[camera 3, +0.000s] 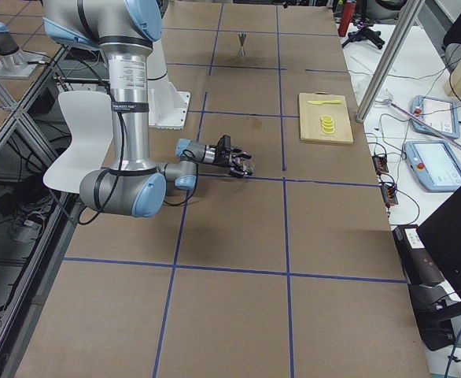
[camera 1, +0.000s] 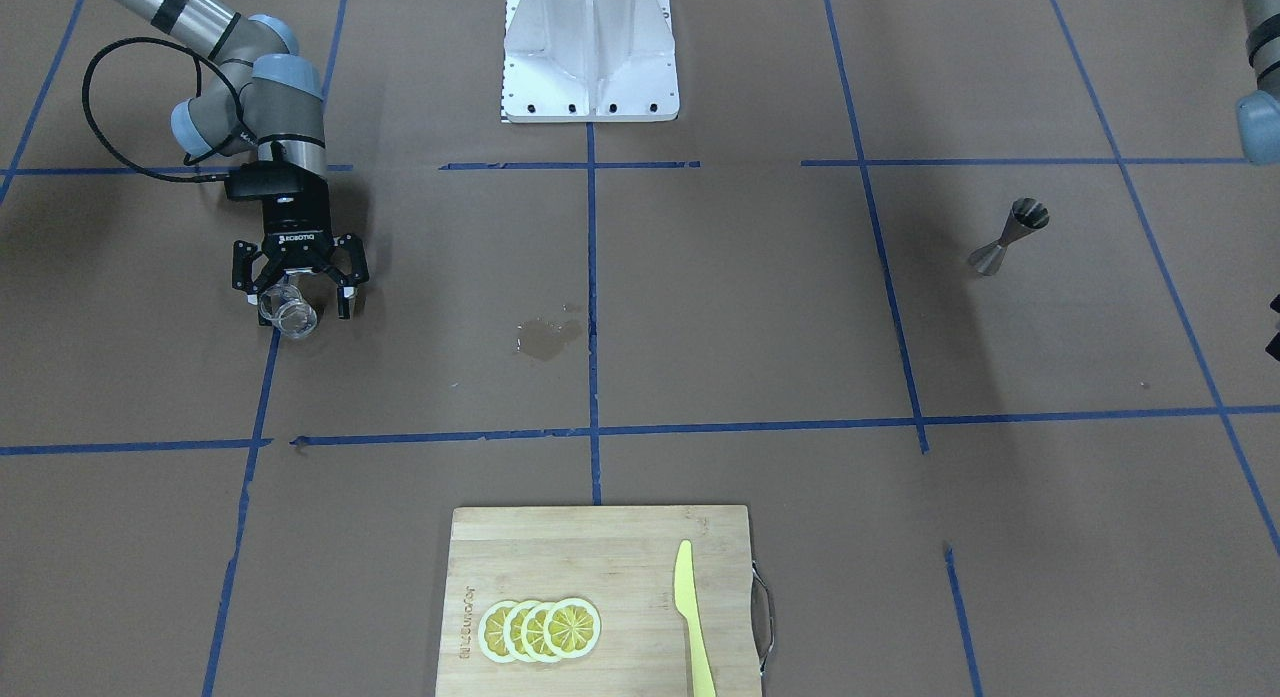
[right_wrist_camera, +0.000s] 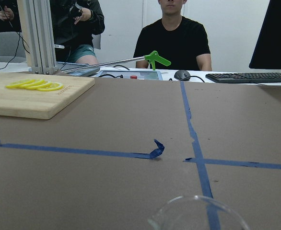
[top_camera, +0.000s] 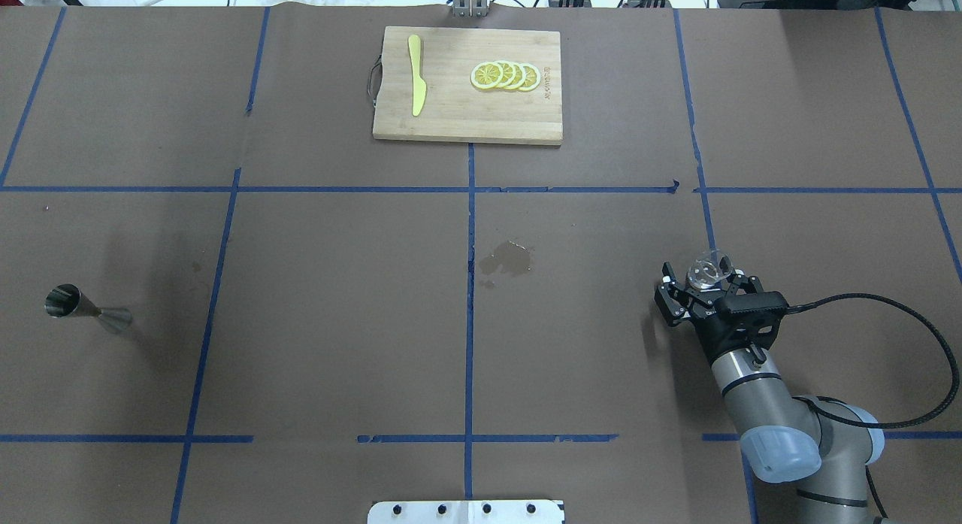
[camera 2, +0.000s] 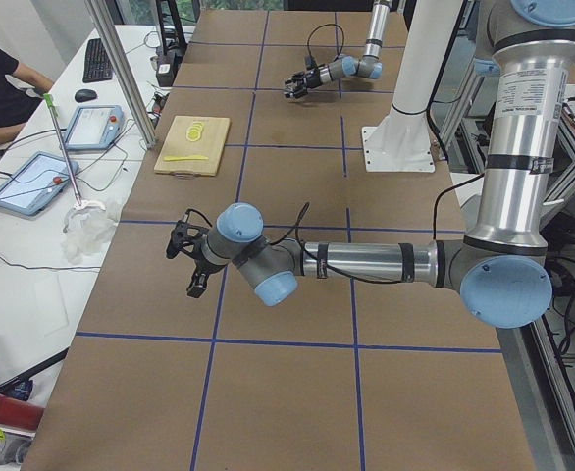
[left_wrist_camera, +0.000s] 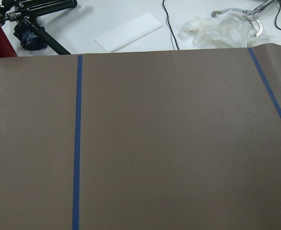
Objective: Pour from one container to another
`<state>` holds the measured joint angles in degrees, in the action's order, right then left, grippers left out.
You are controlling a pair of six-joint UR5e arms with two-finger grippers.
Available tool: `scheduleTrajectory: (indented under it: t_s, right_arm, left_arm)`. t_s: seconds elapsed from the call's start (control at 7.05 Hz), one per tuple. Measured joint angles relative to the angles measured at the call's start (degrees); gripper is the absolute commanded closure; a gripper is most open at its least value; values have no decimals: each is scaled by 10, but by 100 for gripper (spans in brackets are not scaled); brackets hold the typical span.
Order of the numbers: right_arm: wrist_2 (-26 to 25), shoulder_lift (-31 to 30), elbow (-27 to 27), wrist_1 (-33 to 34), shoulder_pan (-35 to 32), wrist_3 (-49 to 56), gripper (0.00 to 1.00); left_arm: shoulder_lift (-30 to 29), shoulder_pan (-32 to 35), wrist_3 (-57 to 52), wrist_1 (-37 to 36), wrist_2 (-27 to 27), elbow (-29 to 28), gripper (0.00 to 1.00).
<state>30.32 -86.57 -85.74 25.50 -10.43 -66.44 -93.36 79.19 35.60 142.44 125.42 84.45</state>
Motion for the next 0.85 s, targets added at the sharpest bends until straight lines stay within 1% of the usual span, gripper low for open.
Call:
scheduleTrajectory:
  t_s: [0.43, 0.71, 0.85]
  right_arm:
    - [-4, -12, -3, -13, 6, 0, 0]
    - [-21, -34, -7, -42, 29, 0, 0]
    - [-30, -48, -20, -47, 45, 0, 0]
  left_arm:
    - [0, 0, 9, 0, 0, 6, 0]
    - [0, 0, 16, 0, -1, 11, 0]
    - [1, 0, 16, 0, 0, 11, 0]
